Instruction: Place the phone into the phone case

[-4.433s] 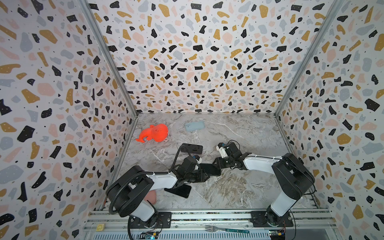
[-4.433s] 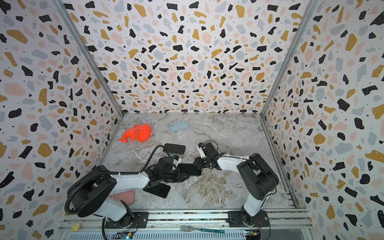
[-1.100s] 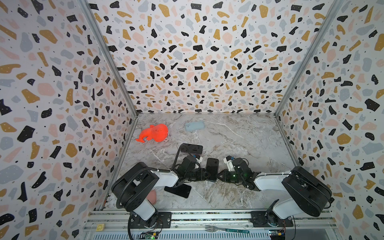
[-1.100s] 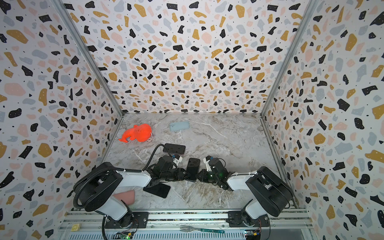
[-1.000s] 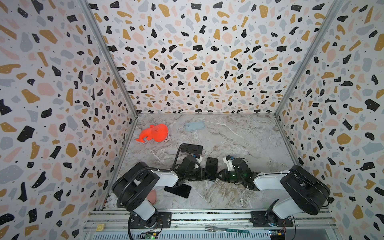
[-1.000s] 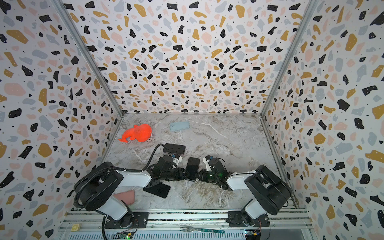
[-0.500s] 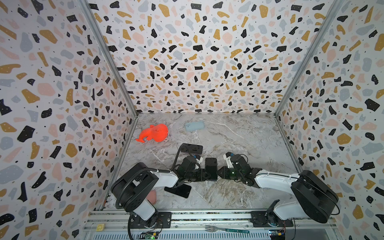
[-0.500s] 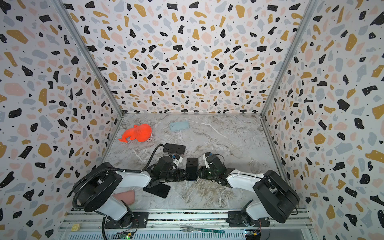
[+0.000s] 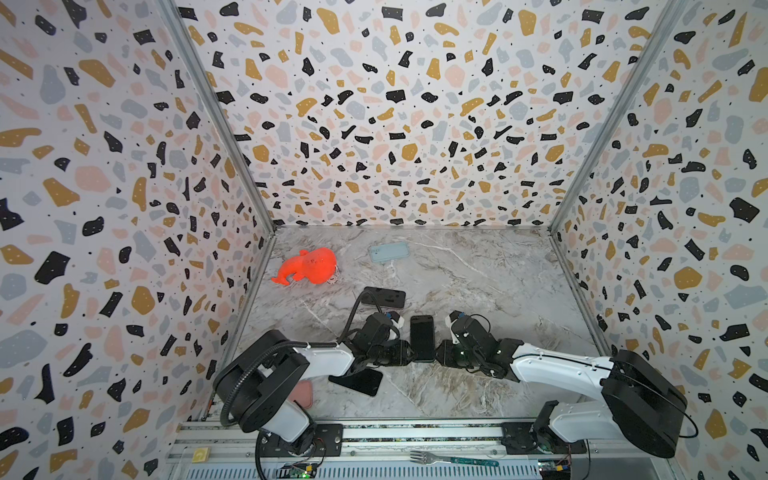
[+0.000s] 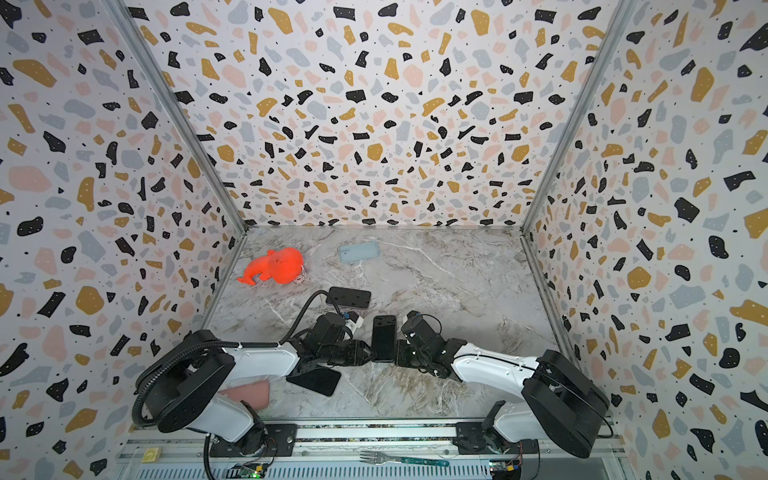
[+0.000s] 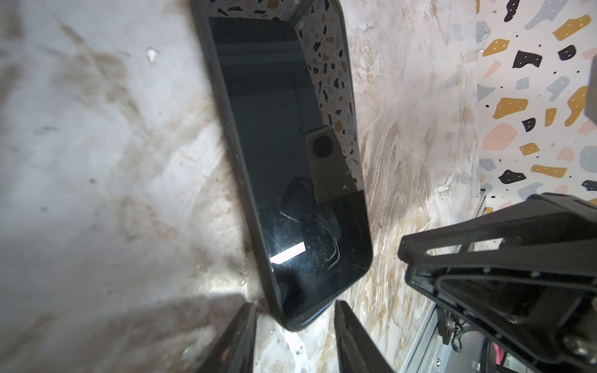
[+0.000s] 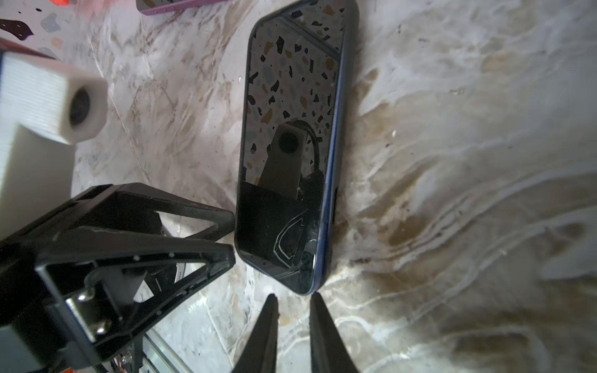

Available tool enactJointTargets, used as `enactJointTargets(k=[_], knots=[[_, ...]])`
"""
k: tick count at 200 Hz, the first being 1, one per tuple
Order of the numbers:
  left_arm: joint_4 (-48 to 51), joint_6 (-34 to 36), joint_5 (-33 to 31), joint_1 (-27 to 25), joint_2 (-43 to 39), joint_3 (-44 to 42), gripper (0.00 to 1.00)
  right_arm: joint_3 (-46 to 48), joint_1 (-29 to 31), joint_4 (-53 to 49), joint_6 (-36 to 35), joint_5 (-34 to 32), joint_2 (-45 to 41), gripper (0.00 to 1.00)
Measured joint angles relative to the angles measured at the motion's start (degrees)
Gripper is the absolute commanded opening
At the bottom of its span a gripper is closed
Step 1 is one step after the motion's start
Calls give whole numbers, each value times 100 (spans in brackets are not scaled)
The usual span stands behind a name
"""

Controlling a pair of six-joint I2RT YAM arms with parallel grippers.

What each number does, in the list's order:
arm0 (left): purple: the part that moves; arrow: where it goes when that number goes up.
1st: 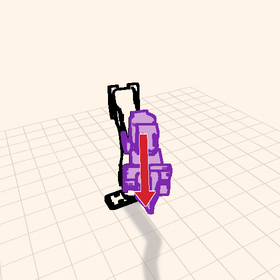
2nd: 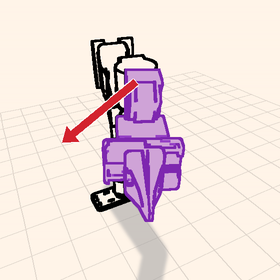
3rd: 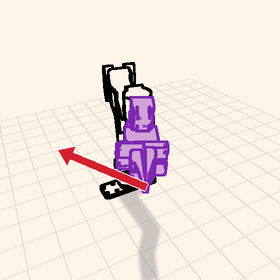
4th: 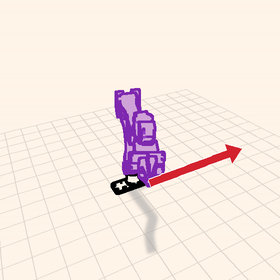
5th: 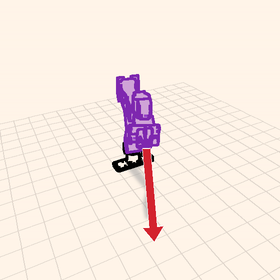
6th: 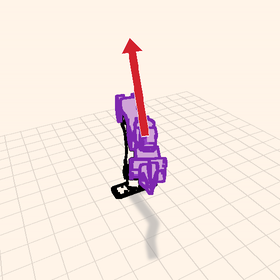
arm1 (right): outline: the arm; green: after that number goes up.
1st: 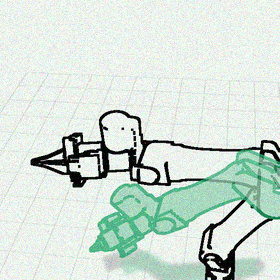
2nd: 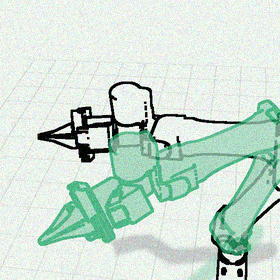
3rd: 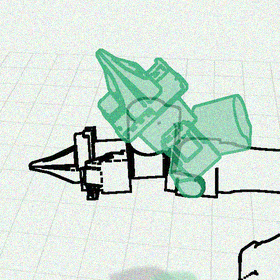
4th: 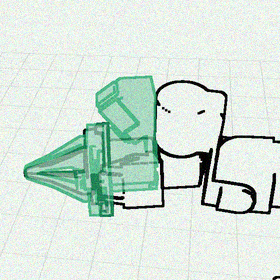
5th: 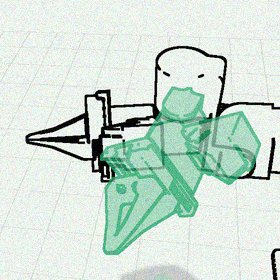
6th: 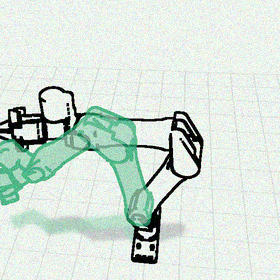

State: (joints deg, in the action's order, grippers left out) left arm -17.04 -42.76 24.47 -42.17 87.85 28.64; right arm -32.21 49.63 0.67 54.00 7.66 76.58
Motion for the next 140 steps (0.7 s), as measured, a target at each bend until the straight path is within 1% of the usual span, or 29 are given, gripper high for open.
enactJointTargets(k=[85, 140], knots=[[-269, -96, 103, 0, 157, 2, 39, -192, 66, -79, 7, -61, 431, 16], [-293, -144, 109, 0, 166, 2, 39, -192, 140, -120, -4, -61, 479, 13]])
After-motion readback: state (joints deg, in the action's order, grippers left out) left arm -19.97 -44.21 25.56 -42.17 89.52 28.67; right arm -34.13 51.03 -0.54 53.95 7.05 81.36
